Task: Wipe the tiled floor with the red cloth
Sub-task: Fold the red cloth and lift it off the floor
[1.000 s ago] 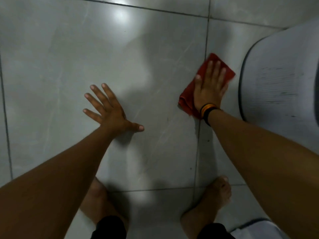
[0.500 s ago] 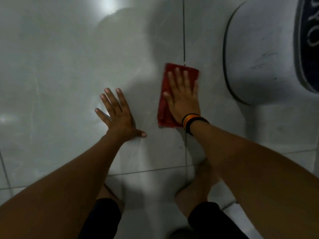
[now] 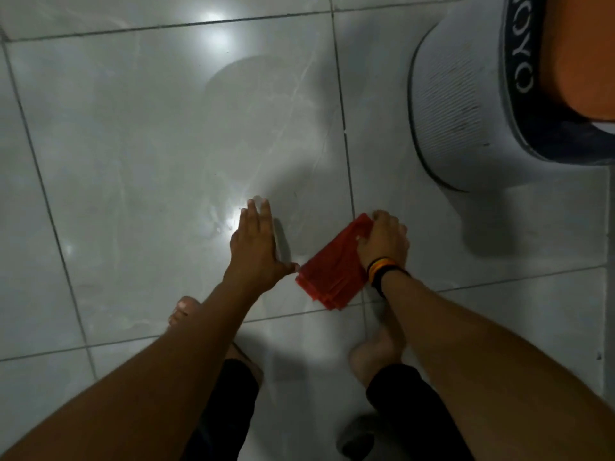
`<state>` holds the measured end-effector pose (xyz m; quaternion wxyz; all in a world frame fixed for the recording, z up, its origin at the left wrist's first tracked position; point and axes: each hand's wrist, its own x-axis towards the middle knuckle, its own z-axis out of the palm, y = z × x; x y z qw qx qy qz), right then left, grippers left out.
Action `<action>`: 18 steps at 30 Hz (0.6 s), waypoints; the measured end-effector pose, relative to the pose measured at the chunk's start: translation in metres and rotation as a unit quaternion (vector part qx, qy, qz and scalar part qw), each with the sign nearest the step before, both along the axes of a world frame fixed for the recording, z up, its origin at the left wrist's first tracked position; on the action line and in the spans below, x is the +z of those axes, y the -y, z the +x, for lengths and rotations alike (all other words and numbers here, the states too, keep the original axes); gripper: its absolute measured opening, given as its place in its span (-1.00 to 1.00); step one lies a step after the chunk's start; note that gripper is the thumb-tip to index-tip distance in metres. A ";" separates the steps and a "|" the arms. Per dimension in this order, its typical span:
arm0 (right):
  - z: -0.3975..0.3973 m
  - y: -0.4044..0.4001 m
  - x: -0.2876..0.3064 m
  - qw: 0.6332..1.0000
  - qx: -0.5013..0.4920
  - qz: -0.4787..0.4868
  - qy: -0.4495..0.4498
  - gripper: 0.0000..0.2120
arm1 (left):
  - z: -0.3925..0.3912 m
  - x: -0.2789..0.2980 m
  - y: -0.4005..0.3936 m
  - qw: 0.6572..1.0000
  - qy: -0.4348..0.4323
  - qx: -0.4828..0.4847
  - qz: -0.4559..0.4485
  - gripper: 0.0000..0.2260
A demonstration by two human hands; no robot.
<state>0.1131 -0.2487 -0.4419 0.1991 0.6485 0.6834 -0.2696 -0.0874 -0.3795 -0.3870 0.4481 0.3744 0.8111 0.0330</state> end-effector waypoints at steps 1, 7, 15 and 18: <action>-0.003 -0.007 0.002 0.999 0.020 -0.038 -0.008 -0.63 | 0.001 0.002 0.002 1.000 0.005 -0.013 0.001 0.29; -0.024 0.007 0.110 0.979 0.078 -0.076 -0.171 -0.80 | 0.025 0.071 -0.005 0.997 0.045 -0.045 0.046 0.19; -0.008 -0.047 0.325 0.924 -0.092 -0.024 -0.369 -0.90 | 0.006 0.212 -0.102 0.988 0.052 -0.041 0.142 -0.81; 0.014 -0.101 0.369 0.879 -0.251 -0.018 -0.406 -0.84 | -0.011 0.259 -0.157 0.984 0.166 0.046 0.052 -0.80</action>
